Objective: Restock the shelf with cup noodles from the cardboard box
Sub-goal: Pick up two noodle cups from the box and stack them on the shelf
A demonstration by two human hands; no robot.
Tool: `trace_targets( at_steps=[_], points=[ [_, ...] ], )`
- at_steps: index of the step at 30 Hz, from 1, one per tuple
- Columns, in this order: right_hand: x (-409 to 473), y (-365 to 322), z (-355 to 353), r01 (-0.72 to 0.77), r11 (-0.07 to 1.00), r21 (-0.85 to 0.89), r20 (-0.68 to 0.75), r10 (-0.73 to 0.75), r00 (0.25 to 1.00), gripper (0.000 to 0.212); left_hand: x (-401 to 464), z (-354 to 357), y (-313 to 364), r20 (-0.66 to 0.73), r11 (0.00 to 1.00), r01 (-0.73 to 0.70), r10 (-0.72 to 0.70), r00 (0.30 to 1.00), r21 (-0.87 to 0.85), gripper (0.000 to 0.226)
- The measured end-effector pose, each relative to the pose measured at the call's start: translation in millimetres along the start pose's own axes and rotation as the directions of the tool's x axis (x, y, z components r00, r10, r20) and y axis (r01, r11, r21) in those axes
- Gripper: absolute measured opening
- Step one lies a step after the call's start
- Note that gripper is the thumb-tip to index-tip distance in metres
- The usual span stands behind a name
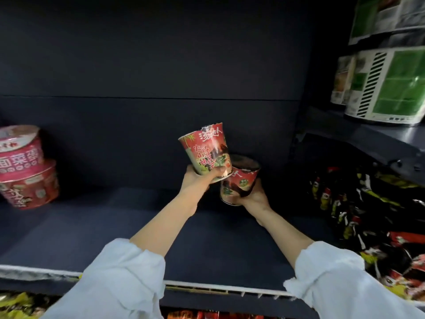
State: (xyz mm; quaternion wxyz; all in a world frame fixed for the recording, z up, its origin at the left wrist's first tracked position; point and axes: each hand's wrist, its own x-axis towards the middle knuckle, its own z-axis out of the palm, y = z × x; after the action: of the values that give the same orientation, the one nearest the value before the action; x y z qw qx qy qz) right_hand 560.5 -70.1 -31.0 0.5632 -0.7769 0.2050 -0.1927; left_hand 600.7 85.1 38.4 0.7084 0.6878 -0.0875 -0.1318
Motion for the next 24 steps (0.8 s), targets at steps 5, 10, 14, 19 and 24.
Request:
trace_targets(
  at_steps=[5,10,14,19,24],
  points=[
    [10,-6,26,0.03,1.0,0.004,0.045,-0.03,0.999,0.088,11,-16,7,-0.052,0.977,-0.167,0.175,0.983,0.132,0.055],
    [12,-9,56,0.065,0.995,-0.08,0.15,-0.052,0.987,0.088,19,-33,9,-0.034,0.96,-0.227,0.236,0.971,0.164,0.055],
    [16,-16,81,0.063,0.993,-0.097,0.175,-0.045,0.983,0.089,28,-50,8,-0.073,0.952,-0.233,0.251,0.965,0.197,0.066],
    [20,-27,106,0.051,0.993,-0.104,0.209,-0.028,0.977,0.092,47,-70,12,-0.081,0.949,-0.218,0.242,0.967,0.228,0.082],
    [19,-21,120,0.006,0.993,-0.12,0.208,0.019,0.978,0.092,67,-77,8,-0.033,0.938,-0.177,0.196,0.98,0.297,0.081]
  ],
)
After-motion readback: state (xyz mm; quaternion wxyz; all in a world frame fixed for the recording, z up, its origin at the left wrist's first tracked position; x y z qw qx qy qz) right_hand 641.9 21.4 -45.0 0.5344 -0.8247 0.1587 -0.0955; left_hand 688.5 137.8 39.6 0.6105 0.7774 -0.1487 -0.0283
